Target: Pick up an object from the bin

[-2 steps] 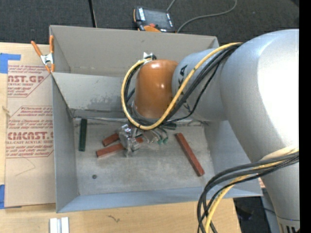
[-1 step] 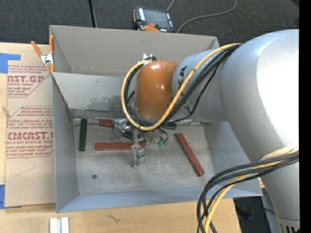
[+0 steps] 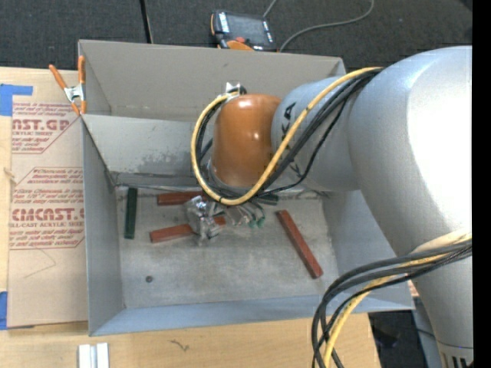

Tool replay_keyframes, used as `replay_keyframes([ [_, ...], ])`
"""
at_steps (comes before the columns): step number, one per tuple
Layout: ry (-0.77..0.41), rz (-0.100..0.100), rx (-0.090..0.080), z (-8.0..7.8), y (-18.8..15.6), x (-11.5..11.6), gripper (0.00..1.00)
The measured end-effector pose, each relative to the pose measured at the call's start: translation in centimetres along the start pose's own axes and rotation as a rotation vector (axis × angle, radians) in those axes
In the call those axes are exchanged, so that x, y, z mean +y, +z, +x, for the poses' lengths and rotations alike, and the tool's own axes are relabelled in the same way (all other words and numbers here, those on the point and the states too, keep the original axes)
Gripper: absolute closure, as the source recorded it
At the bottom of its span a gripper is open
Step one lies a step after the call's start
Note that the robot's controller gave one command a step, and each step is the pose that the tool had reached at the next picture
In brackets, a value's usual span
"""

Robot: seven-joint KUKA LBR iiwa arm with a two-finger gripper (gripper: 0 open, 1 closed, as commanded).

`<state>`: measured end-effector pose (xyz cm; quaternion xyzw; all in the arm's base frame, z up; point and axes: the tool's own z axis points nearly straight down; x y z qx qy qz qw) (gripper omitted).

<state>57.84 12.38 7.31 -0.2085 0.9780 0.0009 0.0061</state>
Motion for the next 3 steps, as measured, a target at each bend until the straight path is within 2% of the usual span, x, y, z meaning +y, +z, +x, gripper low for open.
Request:
replay_keyframes([
  [1,0.000,-0.001,0.009,0.3,0.3,0.0,0.00],
  [2,0.000,-0.001,0.010,0.3,0.2,0.0,1.00],
  [3,-0.007,0.002,0.001,-0.6,-14.4,-1.3,1.00],
])
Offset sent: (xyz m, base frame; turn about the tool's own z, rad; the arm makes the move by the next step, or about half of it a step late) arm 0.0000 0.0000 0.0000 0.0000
